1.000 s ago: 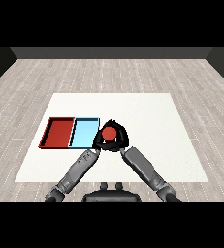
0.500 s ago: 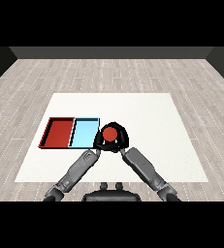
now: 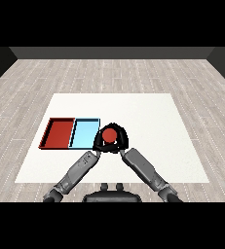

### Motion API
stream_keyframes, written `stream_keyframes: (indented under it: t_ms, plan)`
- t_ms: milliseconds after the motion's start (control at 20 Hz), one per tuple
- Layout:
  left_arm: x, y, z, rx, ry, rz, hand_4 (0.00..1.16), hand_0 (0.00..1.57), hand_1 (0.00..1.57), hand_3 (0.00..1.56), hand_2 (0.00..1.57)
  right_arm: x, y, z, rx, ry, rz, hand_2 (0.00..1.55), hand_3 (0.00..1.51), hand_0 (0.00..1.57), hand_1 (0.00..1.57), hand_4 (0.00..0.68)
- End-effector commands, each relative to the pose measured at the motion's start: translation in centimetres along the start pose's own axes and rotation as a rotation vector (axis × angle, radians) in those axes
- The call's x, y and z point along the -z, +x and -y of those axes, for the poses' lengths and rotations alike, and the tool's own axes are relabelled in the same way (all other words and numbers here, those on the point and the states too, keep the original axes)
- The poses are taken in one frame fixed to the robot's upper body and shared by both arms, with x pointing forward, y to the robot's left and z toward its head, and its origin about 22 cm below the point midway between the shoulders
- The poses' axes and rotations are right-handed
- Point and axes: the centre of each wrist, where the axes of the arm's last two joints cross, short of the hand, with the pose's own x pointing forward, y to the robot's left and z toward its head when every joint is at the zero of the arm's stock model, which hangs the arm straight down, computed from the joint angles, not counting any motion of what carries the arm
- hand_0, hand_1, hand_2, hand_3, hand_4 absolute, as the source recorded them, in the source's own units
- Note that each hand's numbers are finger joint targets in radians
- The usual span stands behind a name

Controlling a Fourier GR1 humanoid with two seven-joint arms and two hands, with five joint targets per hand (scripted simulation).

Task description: Pick the red can and put it in the red box

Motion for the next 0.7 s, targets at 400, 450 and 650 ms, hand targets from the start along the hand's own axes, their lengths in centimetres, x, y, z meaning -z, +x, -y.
stream_keyframes:
  t_ms: [400, 450, 650]
  plan:
    - [1.0, 0.3, 2.0, -0.069, -0.025, 0.052, 1.14, 1.57, 1.57, 1.49, 1.57, 0.3, 1.1, 0.1, 0.072, 0.055, -0.008, 0.0, 0.0, 0.0, 0.0, 0.0]
    - [-0.8, 1.3, 0.7, -0.044, -0.003, 0.053, 1.14, 1.57, 1.57, 1.49, 1.57, 0.5, -0.1, -1.2, 0.067, 0.069, -0.003, 0.0, 0.0, 0.0, 0.0, 0.0]
    - [0.7, -0.1, 1.3, -0.035, -0.017, 0.051, 1.15, 1.57, 1.57, 1.49, 1.57, 0.7, 3.3, 1.4, 0.01, 0.062, 0.014, 0.0, 0.0, 0.0, 0.0, 0.0]
